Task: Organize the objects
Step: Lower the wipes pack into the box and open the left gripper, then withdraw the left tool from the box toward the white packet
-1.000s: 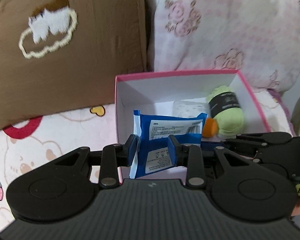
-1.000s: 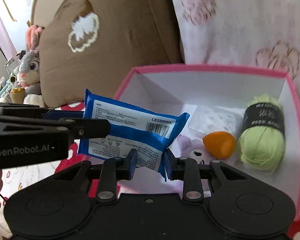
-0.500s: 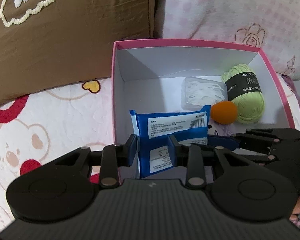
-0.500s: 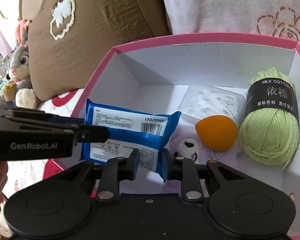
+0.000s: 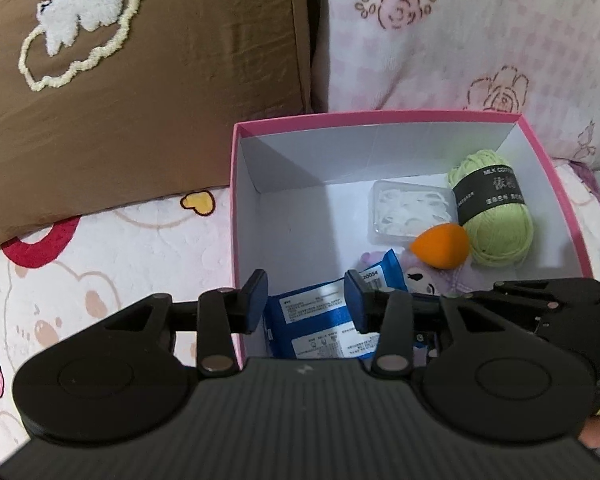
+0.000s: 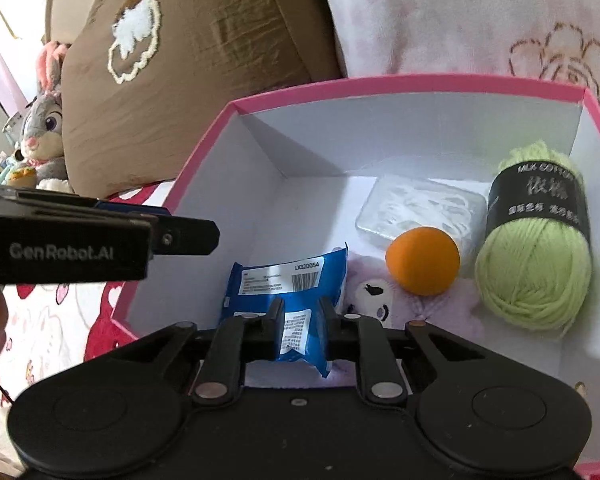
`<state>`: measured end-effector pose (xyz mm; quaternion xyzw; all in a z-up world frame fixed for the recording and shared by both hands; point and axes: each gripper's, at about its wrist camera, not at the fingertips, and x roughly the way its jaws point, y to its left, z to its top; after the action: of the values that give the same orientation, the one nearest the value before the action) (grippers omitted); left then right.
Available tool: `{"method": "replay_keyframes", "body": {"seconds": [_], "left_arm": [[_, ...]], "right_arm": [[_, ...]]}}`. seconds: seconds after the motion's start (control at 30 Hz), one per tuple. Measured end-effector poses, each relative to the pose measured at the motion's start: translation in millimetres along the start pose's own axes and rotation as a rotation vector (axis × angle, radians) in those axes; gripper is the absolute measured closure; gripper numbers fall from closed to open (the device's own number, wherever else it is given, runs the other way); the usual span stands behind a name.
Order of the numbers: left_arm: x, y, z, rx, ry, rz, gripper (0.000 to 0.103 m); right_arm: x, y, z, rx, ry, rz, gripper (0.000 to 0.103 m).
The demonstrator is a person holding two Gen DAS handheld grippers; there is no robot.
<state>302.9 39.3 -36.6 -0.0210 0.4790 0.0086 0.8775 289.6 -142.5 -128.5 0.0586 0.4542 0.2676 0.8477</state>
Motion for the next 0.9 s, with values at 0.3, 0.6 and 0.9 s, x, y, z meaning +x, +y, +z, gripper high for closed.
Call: {"method": "replay_keyframes", "body": {"seconds": [0.3,0.6,0.9], "left_arm": [[-43,1,-13,0.004,-0.022,-0.073,0.059],[-96,8,-30,-0.05,-0.027,-0.109,0.04],[-136,8,-61,-0.022,-0.036,-0.083,0.036]], "right_arm": [[-66,11,-5,-0.081,-0.058,-0.025,0.074],[-128,37,-23,-0.168,-0.111,-0.079,0.054],[-164,52,-50,-0.21,-0.137,-0.111,0.048]]}}
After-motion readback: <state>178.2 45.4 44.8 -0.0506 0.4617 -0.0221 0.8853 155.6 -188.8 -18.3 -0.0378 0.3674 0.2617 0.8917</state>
